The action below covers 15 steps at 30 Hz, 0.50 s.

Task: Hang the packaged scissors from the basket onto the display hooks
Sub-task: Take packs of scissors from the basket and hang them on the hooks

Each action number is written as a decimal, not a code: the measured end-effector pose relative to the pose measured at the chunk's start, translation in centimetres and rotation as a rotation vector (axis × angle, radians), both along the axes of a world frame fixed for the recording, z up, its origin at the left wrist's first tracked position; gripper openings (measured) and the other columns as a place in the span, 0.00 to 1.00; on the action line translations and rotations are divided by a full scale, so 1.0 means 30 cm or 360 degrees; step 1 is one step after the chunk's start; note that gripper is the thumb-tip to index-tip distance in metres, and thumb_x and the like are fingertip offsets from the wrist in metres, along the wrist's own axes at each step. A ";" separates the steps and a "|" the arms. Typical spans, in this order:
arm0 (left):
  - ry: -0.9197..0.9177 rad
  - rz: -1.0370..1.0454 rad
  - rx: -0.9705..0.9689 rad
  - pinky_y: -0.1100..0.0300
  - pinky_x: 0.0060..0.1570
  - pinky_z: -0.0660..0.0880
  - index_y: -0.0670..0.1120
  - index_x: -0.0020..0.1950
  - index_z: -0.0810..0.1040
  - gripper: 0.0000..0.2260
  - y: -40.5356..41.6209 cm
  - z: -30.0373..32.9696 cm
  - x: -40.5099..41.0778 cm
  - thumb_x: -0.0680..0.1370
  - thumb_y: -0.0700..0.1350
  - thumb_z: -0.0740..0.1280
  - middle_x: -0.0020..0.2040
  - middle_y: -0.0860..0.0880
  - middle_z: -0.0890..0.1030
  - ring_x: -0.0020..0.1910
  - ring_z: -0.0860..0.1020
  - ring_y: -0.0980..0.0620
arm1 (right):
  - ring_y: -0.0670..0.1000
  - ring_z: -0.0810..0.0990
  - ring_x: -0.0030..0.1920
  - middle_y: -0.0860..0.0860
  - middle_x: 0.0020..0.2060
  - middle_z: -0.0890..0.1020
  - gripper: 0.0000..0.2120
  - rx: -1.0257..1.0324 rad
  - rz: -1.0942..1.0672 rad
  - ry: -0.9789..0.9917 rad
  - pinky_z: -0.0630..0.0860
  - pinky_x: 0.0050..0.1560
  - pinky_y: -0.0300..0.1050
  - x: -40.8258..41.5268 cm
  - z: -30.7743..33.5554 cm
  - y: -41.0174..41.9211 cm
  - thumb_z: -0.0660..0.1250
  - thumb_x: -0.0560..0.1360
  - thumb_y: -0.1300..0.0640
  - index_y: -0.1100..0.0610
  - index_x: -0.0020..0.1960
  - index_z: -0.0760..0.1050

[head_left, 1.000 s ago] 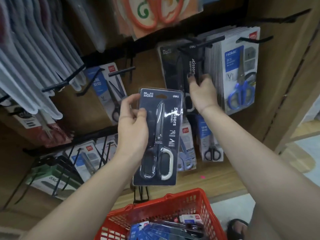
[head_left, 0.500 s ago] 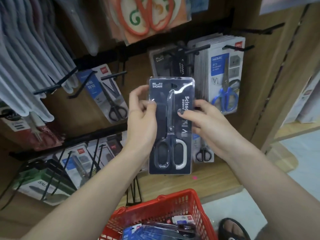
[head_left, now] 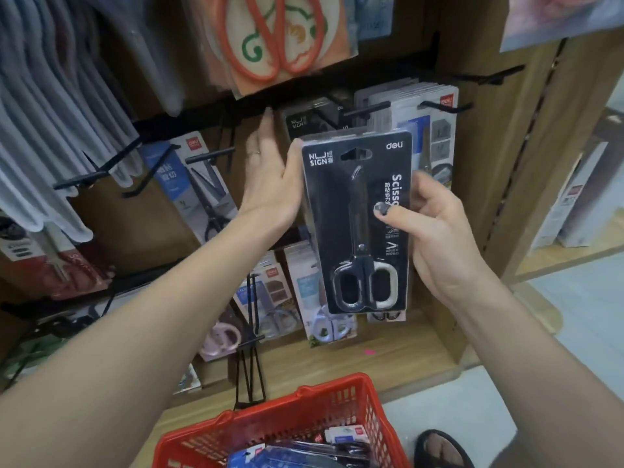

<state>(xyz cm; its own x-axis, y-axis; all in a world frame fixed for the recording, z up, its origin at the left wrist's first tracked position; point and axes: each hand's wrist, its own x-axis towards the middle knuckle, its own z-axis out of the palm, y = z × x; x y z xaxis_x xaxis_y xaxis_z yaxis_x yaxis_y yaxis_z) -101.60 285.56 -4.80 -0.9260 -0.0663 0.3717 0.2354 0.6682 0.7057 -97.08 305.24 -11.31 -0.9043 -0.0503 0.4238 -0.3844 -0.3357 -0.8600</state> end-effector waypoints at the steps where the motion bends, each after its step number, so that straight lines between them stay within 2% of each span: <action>1: -0.0015 -0.0019 -0.0021 0.55 0.80 0.48 0.56 0.87 0.45 0.29 -0.003 0.004 -0.021 0.88 0.58 0.53 0.87 0.49 0.48 0.85 0.50 0.51 | 0.52 0.86 0.56 0.51 0.53 0.88 0.14 -0.0008 -0.0022 -0.0001 0.83 0.52 0.44 -0.005 0.004 -0.004 0.72 0.74 0.61 0.48 0.56 0.84; 5: -0.0083 -0.0045 0.0031 0.51 0.81 0.49 0.61 0.86 0.47 0.27 -0.016 0.006 -0.097 0.88 0.60 0.53 0.87 0.50 0.48 0.86 0.50 0.49 | 0.55 0.87 0.57 0.53 0.55 0.88 0.16 -0.0024 -0.0148 -0.0118 0.84 0.54 0.53 -0.038 0.005 -0.025 0.72 0.76 0.60 0.52 0.63 0.80; 7: -0.0112 -0.0016 0.0072 0.51 0.81 0.48 0.62 0.86 0.50 0.26 -0.027 0.000 -0.132 0.88 0.60 0.51 0.87 0.51 0.52 0.86 0.51 0.49 | 0.57 0.87 0.57 0.54 0.55 0.87 0.16 -0.0028 -0.0188 -0.0165 0.85 0.54 0.56 -0.058 0.003 -0.040 0.72 0.76 0.59 0.54 0.64 0.79; 9: -0.0104 -0.0016 0.0186 0.53 0.79 0.51 0.62 0.85 0.55 0.24 -0.040 -0.008 -0.162 0.88 0.60 0.52 0.86 0.53 0.59 0.85 0.56 0.50 | 0.55 0.87 0.56 0.52 0.54 0.88 0.14 -0.0021 -0.0239 -0.0198 0.85 0.53 0.53 -0.084 -0.003 -0.054 0.71 0.77 0.59 0.53 0.62 0.79; 11: -0.0086 -0.0016 0.0382 0.59 0.74 0.54 0.60 0.85 0.59 0.24 -0.048 -0.013 -0.185 0.88 0.59 0.53 0.84 0.54 0.64 0.83 0.60 0.51 | 0.50 0.88 0.54 0.48 0.52 0.88 0.10 0.0054 -0.0323 -0.0228 0.85 0.51 0.46 -0.118 -0.007 -0.071 0.71 0.78 0.58 0.50 0.59 0.79; 13: -0.0056 -0.0007 0.0494 0.61 0.73 0.53 0.56 0.85 0.59 0.25 -0.051 -0.011 -0.206 0.88 0.59 0.53 0.84 0.53 0.64 0.83 0.60 0.51 | 0.46 0.88 0.51 0.44 0.49 0.89 0.07 0.0137 -0.0417 -0.0266 0.83 0.48 0.40 -0.165 -0.006 -0.091 0.72 0.79 0.57 0.49 0.56 0.79; 15: -0.0041 -0.0010 0.0519 0.59 0.77 0.52 0.54 0.85 0.59 0.25 -0.054 -0.011 -0.225 0.88 0.59 0.51 0.84 0.53 0.63 0.83 0.59 0.52 | 0.45 0.87 0.49 0.44 0.46 0.88 0.05 0.0210 -0.0527 -0.0289 0.82 0.49 0.41 -0.219 -0.001 -0.117 0.72 0.79 0.56 0.48 0.52 0.78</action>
<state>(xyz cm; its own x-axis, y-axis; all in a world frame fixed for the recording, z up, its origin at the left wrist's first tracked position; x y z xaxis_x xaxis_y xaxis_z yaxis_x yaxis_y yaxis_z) -108.36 283.93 -5.13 -0.9356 -0.1724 0.3079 0.2178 0.4045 0.8882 -103.65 301.74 -11.35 -0.9404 0.2134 0.2647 -0.2907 -0.1010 -0.9515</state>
